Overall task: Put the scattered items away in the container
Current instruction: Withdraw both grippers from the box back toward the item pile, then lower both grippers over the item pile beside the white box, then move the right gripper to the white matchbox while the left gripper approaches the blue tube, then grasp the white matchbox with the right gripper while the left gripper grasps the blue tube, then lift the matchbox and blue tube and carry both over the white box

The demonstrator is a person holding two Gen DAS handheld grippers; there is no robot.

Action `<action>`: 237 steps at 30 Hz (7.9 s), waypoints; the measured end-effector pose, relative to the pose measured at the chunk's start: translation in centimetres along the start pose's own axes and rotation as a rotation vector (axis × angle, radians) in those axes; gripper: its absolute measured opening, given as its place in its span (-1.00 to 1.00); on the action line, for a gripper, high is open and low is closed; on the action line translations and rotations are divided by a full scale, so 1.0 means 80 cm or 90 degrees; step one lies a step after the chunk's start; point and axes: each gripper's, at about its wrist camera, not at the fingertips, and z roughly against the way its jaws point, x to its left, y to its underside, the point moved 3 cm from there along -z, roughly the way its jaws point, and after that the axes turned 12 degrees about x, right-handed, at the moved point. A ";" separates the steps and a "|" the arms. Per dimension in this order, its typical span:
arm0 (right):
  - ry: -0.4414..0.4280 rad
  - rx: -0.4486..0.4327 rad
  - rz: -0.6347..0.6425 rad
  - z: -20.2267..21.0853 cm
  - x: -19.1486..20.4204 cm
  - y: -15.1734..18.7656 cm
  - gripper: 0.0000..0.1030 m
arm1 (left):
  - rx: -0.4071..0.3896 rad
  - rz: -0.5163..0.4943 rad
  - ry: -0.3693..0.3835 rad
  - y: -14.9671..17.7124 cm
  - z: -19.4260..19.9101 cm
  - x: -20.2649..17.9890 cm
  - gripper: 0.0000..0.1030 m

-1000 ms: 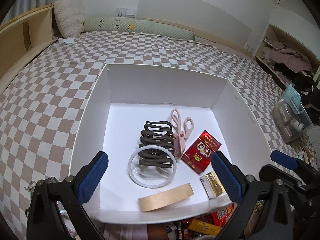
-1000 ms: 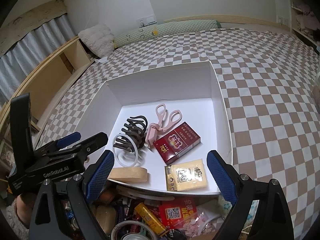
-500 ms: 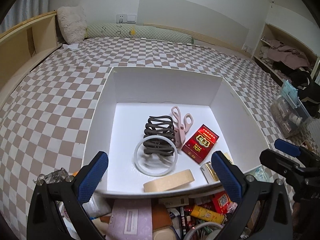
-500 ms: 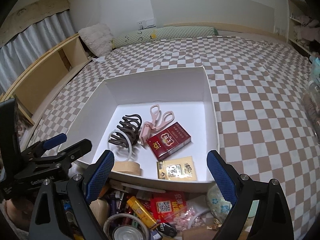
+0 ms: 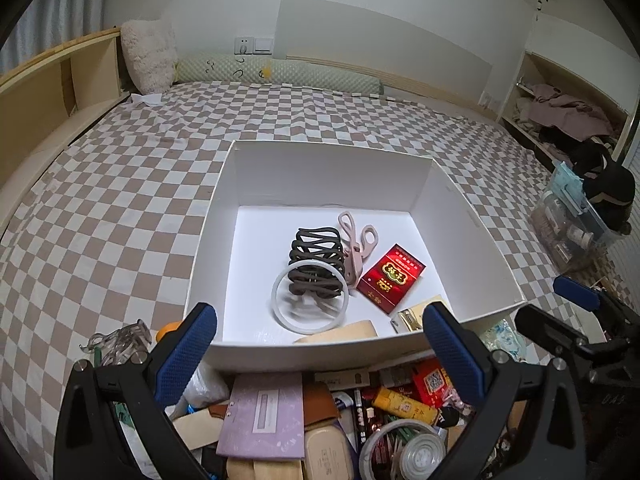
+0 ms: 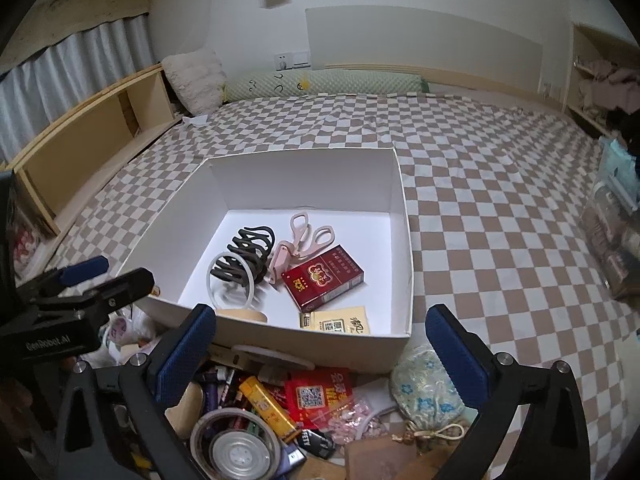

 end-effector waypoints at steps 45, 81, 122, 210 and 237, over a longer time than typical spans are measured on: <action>0.008 -0.086 -0.025 0.126 -0.004 0.086 1.00 | -0.058 -0.008 0.014 0.071 0.125 -0.003 1.00; 0.019 -0.128 -0.038 0.126 -0.012 0.206 1.00 | -0.101 -0.030 -0.007 0.193 0.155 0.044 1.00; -0.260 0.090 -0.117 -0.026 0.040 0.274 1.00 | 0.069 -0.013 0.145 0.340 0.070 0.014 1.00; -0.093 0.107 -0.026 -0.021 0.048 0.311 0.15 | 0.097 0.060 -0.005 0.359 0.031 -0.014 0.60; -0.101 0.035 -0.029 0.043 0.045 0.239 0.15 | -0.005 0.028 0.023 0.250 0.064 -0.001 0.60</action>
